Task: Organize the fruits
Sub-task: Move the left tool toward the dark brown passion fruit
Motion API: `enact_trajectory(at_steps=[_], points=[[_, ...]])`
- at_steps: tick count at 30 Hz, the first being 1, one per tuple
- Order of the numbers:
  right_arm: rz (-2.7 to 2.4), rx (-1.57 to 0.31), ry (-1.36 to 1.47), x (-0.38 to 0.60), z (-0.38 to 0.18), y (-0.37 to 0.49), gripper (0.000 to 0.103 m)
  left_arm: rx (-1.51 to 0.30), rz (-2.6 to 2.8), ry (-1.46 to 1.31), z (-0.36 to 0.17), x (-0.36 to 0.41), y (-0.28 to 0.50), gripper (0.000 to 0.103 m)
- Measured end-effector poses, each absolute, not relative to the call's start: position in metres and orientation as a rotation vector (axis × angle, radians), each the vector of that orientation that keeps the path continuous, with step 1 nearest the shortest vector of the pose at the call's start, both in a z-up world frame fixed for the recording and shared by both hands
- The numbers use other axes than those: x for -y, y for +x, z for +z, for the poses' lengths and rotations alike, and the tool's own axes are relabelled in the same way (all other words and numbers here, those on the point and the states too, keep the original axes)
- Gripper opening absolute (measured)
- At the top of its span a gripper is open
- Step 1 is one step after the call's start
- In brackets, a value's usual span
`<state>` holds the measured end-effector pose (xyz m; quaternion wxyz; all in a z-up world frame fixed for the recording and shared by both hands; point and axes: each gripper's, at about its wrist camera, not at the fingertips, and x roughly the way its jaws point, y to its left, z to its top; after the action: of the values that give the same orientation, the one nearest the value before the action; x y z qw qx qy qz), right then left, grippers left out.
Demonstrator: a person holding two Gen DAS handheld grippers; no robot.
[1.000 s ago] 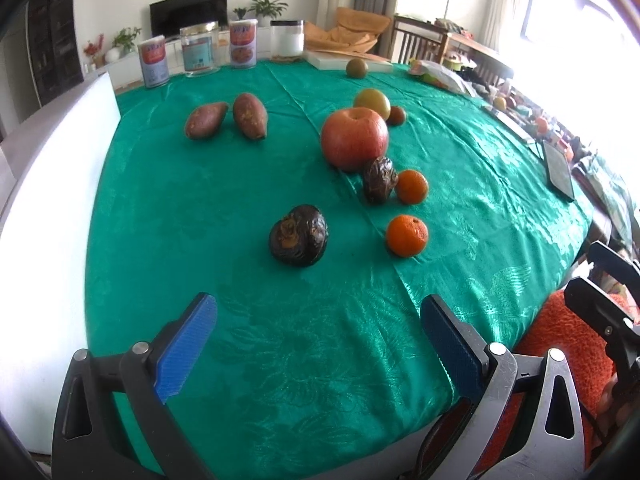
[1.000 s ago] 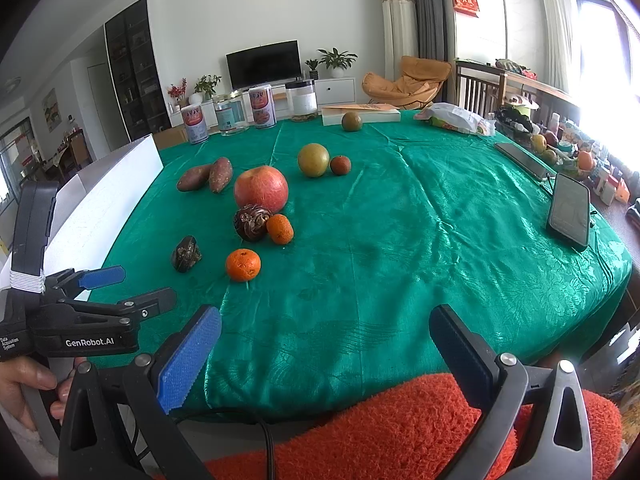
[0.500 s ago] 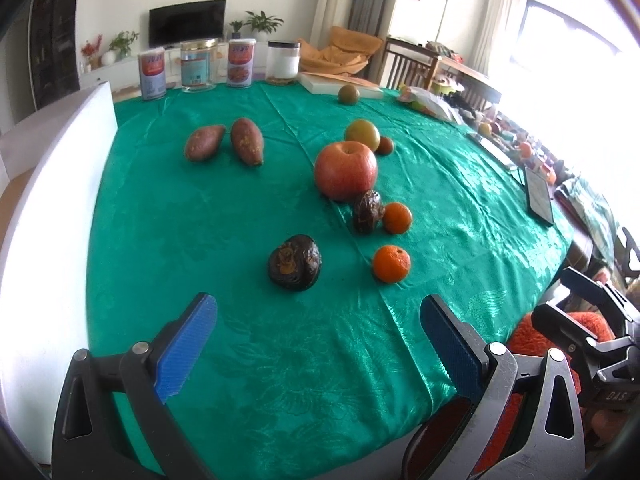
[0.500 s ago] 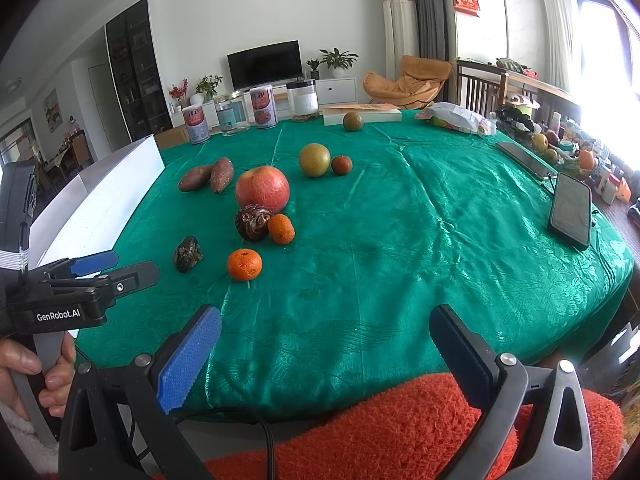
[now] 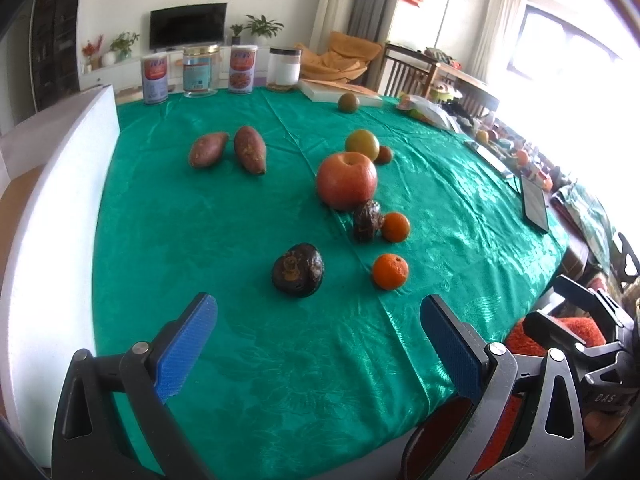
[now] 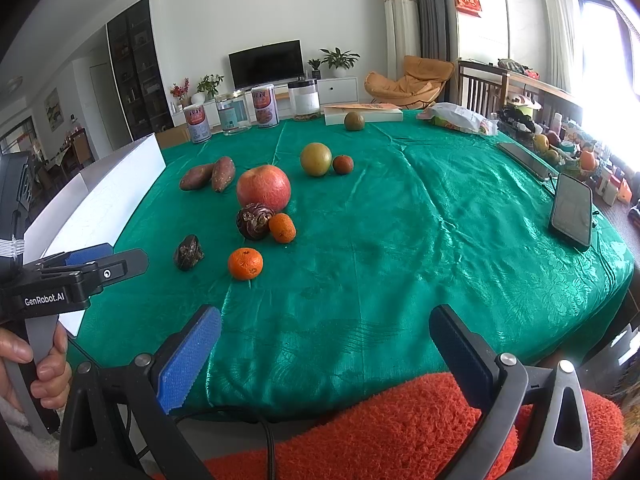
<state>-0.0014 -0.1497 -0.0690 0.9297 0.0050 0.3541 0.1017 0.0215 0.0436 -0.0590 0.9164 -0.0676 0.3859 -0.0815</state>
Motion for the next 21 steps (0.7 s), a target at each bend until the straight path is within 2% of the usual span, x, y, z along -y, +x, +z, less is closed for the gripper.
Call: enact_trajectory(at_steps=[21], points=[[0.209,-0.725,0.01,0.149,-0.07,-0.001,0.103,-0.793,-0.184,-0.176,-0.056,-0.054,0.024,0.102]])
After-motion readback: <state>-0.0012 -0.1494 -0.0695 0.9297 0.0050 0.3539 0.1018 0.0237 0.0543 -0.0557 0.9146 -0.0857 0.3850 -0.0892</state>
